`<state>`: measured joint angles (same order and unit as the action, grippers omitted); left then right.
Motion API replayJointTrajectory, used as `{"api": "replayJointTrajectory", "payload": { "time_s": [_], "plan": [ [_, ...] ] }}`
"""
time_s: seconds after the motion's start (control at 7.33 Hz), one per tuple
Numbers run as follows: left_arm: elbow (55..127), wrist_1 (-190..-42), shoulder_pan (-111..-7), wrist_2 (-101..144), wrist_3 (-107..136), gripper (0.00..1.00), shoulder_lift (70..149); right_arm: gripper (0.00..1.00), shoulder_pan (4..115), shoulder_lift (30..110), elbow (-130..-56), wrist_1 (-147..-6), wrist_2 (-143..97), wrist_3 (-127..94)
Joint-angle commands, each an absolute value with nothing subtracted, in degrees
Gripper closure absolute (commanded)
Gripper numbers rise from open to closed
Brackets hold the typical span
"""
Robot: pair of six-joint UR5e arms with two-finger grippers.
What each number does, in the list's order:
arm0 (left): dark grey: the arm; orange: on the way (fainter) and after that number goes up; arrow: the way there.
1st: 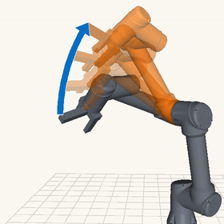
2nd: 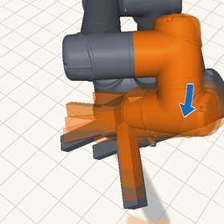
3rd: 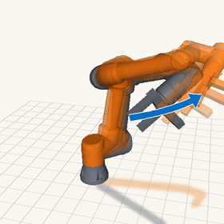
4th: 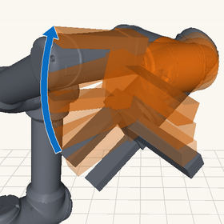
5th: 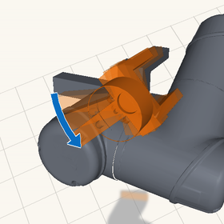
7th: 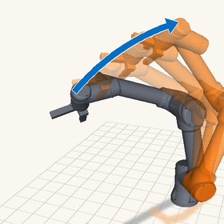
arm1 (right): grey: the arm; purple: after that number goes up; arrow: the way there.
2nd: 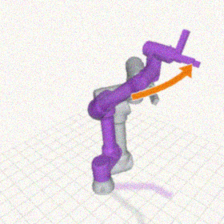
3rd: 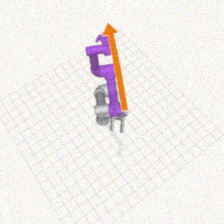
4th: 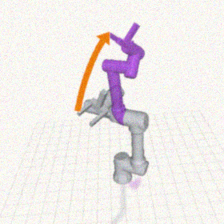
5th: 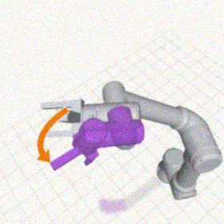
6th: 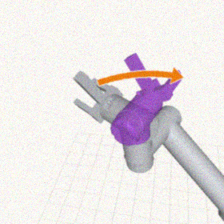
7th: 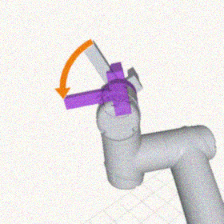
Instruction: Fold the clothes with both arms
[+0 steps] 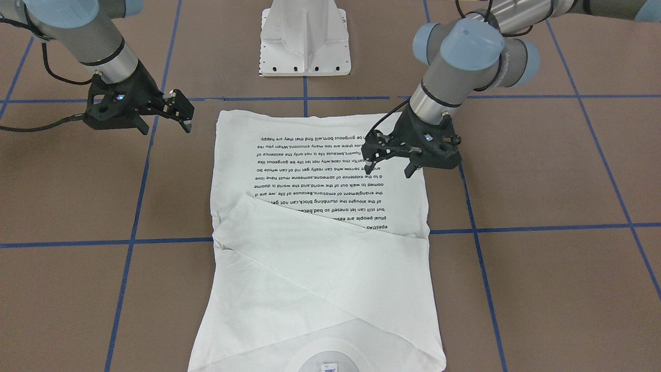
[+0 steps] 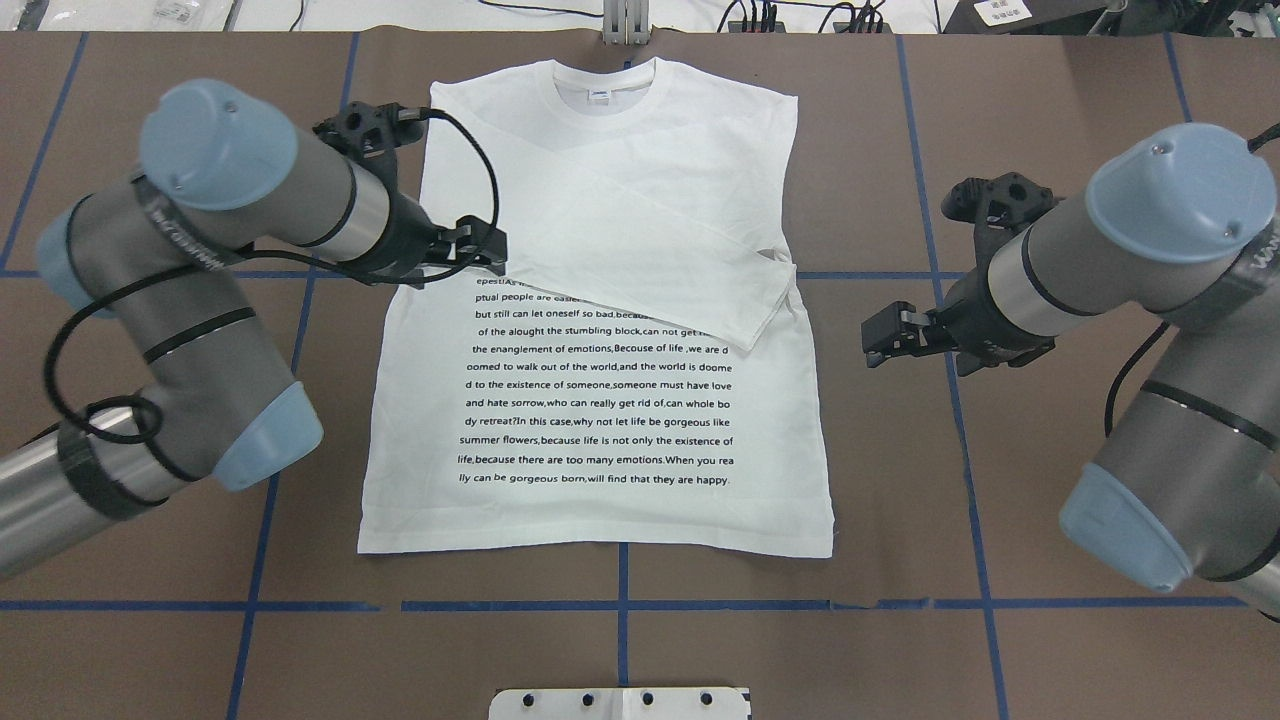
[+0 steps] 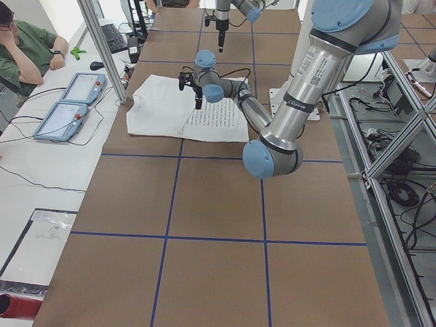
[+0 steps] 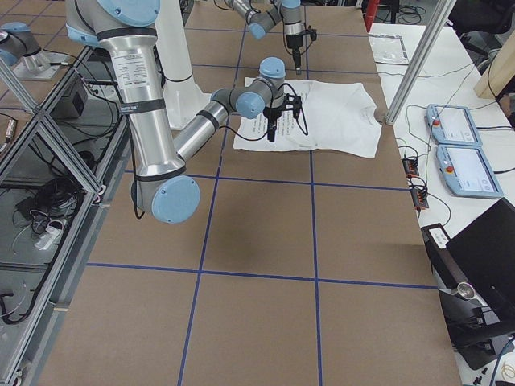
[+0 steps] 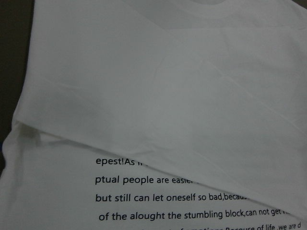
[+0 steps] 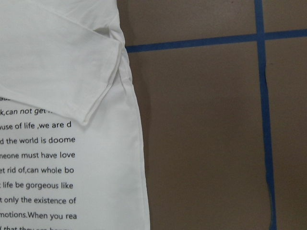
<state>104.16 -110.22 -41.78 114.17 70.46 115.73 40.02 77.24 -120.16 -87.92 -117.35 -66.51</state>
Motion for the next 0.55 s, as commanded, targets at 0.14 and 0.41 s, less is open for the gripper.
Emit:
{"api": "replayJointTrajectory", "payload": {
  "time_s": [0.14, 0.41],
  "plan": [
    [117.94, -109.16, -41.84, 114.43, 69.79, 0.01, 102.23, 0.00, 23.71, 78.67, -123.49, -87.63, -102.55, -79.74],
    [118.12, -109.25, -41.75, 114.00, 69.87, 0.01, 102.13, 0.00, 18.56, 78.92, -122.44, -87.54, -98.53, -81.74]
  ]
}}
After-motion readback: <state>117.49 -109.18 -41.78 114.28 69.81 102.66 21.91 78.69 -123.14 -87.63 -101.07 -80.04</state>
